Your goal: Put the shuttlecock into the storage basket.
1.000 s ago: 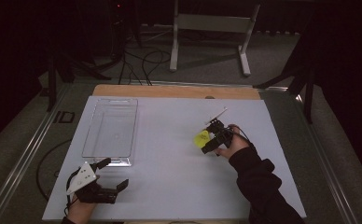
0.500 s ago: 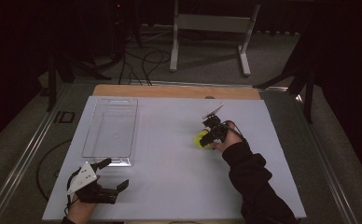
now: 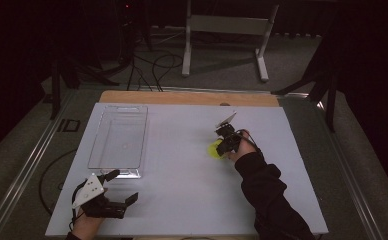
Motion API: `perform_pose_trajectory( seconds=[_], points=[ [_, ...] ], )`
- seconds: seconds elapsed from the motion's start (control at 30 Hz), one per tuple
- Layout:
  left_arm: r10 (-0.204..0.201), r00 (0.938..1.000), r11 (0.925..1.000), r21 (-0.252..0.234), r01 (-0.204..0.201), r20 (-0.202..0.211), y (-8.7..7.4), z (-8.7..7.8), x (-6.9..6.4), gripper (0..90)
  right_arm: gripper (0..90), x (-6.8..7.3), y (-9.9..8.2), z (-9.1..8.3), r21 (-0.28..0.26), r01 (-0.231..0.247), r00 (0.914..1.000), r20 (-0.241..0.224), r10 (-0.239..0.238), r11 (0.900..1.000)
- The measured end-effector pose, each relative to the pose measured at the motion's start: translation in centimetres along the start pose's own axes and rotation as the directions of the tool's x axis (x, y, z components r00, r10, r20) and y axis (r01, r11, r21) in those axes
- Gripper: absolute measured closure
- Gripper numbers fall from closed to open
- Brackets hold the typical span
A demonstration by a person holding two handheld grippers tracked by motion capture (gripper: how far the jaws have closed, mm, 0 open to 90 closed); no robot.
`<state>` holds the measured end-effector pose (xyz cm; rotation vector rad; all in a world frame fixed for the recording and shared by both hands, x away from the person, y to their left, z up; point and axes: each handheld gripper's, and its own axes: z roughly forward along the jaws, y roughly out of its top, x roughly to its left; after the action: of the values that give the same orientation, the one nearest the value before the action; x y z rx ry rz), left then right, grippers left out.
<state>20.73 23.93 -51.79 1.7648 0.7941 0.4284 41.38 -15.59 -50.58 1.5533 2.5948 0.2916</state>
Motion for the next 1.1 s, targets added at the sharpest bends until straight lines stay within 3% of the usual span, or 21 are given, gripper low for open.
perform_pose_trajectory(
  seconds=[0.17,0.57,0.93,1.1],
  points=[
    [0.001,1.0,1.0,0.002,-0.001,-0.002,0.0,0.0,0.0,0.2,75.3,-0.3,0.0,0.3,0.019,-0.01,0.9999,-0.011,0.01,0.9998],
    [0.001,1.0,1.0,0.003,-0.001,-0.001,0.0,0.0,0.0,0.2,89.4,-0.7,0.0,-0.2,0.03,0.002,0.9999,-0.01,-0.002,0.9996],
    [0.002,1.0,1.0,0.004,-0.002,-0.003,0.0,0.0,0.0,0.2,90.0,-0.8,0.2,-2.1,0.019,0.093,0.9947,-0.047,-0.092,0.9955],
    [0.003,1.0,1.0,0.005,-0.003,-0.004,0.0,0.0,0.0,0.2,90.0,-1.1,-0.2,-2.9,0.017,0.176,0.9824,-0.067,-0.174,0.9843]
  ],
)
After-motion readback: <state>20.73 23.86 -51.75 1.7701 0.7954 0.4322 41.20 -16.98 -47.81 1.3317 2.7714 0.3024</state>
